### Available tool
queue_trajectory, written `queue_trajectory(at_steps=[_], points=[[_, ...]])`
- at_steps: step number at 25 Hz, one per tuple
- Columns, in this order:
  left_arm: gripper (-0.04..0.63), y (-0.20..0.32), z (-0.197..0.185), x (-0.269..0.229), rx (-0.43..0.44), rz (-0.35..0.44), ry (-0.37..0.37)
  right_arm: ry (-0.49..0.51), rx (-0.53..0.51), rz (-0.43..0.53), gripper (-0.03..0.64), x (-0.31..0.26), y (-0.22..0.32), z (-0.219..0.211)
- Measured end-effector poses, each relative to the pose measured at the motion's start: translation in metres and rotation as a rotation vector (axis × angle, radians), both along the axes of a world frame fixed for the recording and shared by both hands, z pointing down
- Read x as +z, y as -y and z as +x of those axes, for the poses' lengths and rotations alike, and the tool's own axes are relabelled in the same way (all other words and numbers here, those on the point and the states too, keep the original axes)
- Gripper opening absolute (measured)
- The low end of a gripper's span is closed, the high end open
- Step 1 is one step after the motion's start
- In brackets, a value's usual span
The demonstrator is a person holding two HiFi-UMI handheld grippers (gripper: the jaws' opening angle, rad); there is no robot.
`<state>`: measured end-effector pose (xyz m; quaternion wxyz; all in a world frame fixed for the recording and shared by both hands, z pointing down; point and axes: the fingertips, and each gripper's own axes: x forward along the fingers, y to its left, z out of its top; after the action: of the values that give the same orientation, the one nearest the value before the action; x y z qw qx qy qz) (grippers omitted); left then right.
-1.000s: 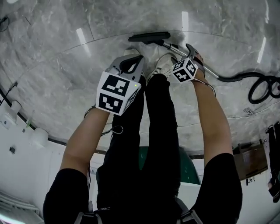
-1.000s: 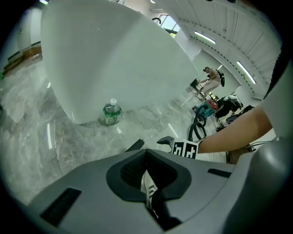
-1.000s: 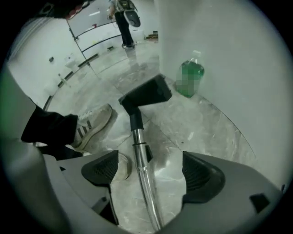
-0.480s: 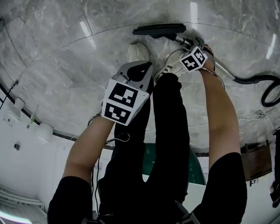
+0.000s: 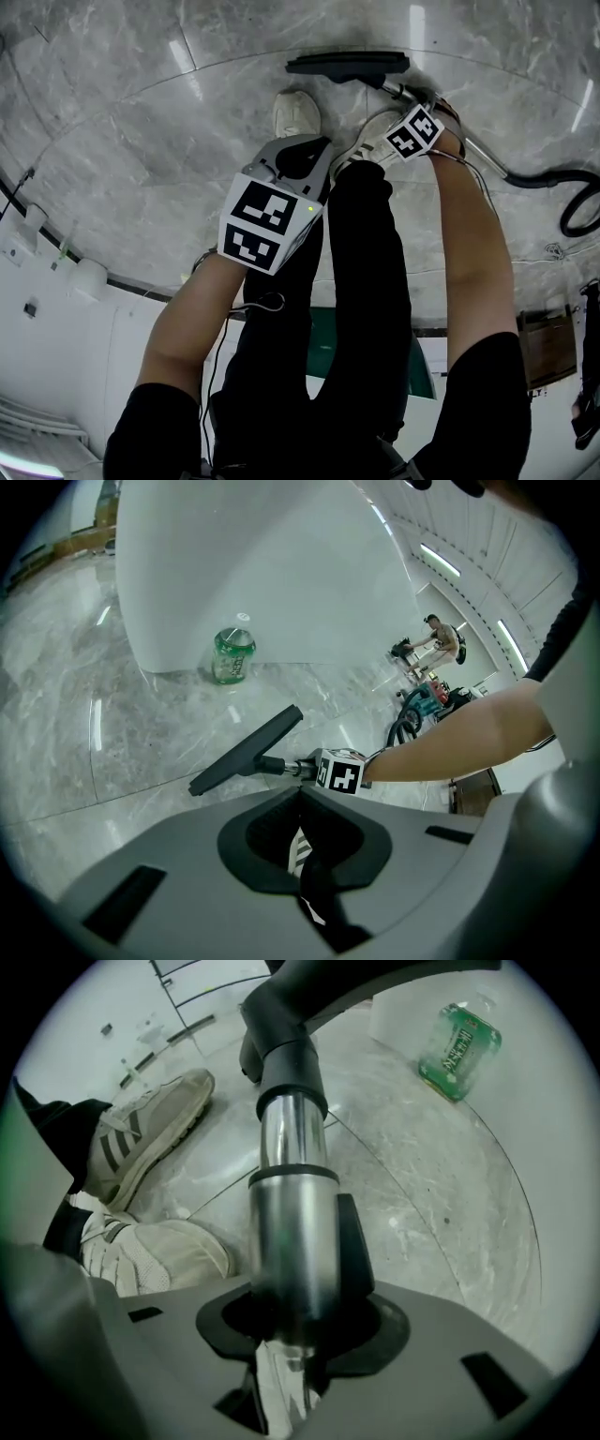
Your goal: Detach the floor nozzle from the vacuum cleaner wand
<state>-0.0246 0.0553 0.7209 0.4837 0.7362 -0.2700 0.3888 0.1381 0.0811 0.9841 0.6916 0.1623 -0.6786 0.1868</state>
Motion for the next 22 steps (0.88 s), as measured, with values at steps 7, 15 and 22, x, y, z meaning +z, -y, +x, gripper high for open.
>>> queue_trajectory(at_steps=[7,15,22], points=[[0.009,0.000,-0.009,0.005,-0.198,-0.095,0.039,0.064,-0.014,0.030,0.166,-0.046,0.021,-0.012],[0.076,0.038,0.029,-0.031,-0.822,-0.032,-0.342,0.261,0.023,0.050,0.166,-0.160,0.059,-0.042],[0.204,0.083,0.037,-0.058,-0.845,0.086,-0.438,0.369,0.011,0.014,0.166,-0.218,0.063,-0.065]])
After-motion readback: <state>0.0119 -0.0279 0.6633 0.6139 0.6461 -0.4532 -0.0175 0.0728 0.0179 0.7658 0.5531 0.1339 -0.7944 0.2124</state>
